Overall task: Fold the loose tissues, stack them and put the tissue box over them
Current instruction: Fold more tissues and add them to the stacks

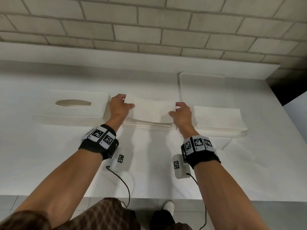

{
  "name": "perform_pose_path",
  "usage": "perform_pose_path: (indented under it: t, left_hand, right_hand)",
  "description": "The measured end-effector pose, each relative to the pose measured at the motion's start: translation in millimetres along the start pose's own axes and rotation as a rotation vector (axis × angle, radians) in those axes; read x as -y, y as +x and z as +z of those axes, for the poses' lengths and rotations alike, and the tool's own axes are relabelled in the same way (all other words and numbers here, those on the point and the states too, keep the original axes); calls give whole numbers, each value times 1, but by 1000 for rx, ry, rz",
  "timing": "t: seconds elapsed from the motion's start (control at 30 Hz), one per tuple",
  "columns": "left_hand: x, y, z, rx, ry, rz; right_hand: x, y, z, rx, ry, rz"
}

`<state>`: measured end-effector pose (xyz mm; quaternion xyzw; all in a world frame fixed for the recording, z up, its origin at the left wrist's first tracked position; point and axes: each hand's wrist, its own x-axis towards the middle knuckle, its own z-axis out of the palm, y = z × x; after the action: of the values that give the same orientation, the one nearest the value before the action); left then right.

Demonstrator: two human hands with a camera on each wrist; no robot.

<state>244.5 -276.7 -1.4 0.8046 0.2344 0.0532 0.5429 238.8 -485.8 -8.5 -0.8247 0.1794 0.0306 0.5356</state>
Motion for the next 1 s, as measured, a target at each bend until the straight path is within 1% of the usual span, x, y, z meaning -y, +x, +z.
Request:
perform_pose_path:
  t: [0.1,0.23,0.33,0.4,0.5,0.57,0.63,0.7,0.73,0.77,0.8,0.87,0.93,1.0]
  left_hand:
    - [8,7,4,7,45,-12]
    - [17,14,8,15,98,6]
    - [25,21,10,32,117,-3]
    - [32,24,12,33,170,6]
    - [41,21,15,10,430,112]
    - [40,15,16,-31,548,225]
    - [28,4,20,-57,508,349]
    - [9,-15,32,-46,384,445]
    - [-3,-26,41,-19,317,483]
    - [-15,-39,51,36,240,513]
    - [-28,-59,70,128,167,550]
    - [-40,-79,84,251,72,577]
    - [-47,-106,104,401,13,581]
    - [-47,-130,122,533,-22,539]
  right_hand:
    - [-4,5,6,12,-54,9]
    - [-12,11,11,11,-90,21]
    - [-14,13,16,17,-162,20]
    - [-18,13,22,16,-215,6]
    - [-21,7,27,-6,-266,-31]
    - [-21,1,22,-39,-218,-53]
    - [-22,-7,6,-90,-130,-82]
    - [-26,-17,-21,-151,-71,-118]
    - [-30,-22,-37,-180,-54,-130]
    - [-36,-27,-55,-218,-50,-135]
    - [-48,-37,-84,-276,-59,-127]
    - [-65,-41,-112,-286,-124,-94]
    - [-87,-52,-149,-220,-320,-8]
    - [-111,-63,-177,-56,-592,140]
